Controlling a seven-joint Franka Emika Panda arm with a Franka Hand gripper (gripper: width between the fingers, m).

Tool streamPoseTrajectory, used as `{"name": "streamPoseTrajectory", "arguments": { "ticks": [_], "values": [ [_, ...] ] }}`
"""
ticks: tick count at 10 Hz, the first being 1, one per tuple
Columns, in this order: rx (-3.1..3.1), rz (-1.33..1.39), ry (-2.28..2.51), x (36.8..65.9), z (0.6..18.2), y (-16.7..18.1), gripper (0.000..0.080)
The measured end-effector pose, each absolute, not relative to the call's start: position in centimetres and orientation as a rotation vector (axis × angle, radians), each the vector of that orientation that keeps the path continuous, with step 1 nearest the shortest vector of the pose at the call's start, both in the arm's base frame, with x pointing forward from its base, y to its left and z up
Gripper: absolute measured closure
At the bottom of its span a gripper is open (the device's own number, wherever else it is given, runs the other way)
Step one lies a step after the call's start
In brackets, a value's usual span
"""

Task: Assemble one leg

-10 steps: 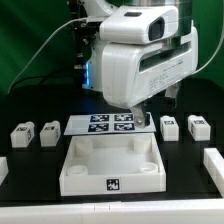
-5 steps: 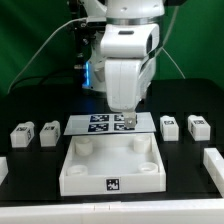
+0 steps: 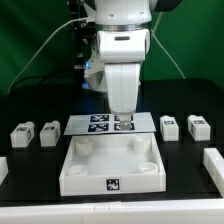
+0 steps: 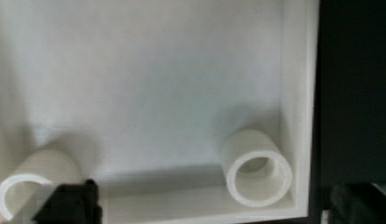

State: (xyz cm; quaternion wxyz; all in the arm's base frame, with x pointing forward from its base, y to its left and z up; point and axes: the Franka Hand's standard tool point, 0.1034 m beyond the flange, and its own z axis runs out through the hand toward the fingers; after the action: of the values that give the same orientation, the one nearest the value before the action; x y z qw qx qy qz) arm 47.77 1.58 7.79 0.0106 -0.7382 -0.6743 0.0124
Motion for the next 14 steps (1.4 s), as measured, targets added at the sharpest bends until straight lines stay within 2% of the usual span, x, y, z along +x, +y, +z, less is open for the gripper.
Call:
{"name": "streamPoseTrajectory", "arguments": {
  "ticks": [1,2,3,6,8,11,13,14],
  "values": [
    [-2.300,0.038,-2.108,47.7,7.7,1.5,0.0150],
    [-2.280,0.000,-2.152,46.6,6.8,1.3,0.0150],
    [-2.283,-0.022,-2.161,45.2,5.7,0.9,0.0150],
    [-2.306,-0.022,-2.102,44.2,1.5,-0.2,0.0150],
    [-2.316,-0.024,-2.084,43.8,0.6,-0.6,0.0150],
    [-2.323,-0.041,-2.087,43.8,0.6,-0.5,0.0177],
    [-2.324,-0.041,-2.087,43.8,0.6,-0.6,0.0535],
    [-2.324,-0.040,-2.086,43.8,0.6,-0.6,0.0535]
  ]
}}
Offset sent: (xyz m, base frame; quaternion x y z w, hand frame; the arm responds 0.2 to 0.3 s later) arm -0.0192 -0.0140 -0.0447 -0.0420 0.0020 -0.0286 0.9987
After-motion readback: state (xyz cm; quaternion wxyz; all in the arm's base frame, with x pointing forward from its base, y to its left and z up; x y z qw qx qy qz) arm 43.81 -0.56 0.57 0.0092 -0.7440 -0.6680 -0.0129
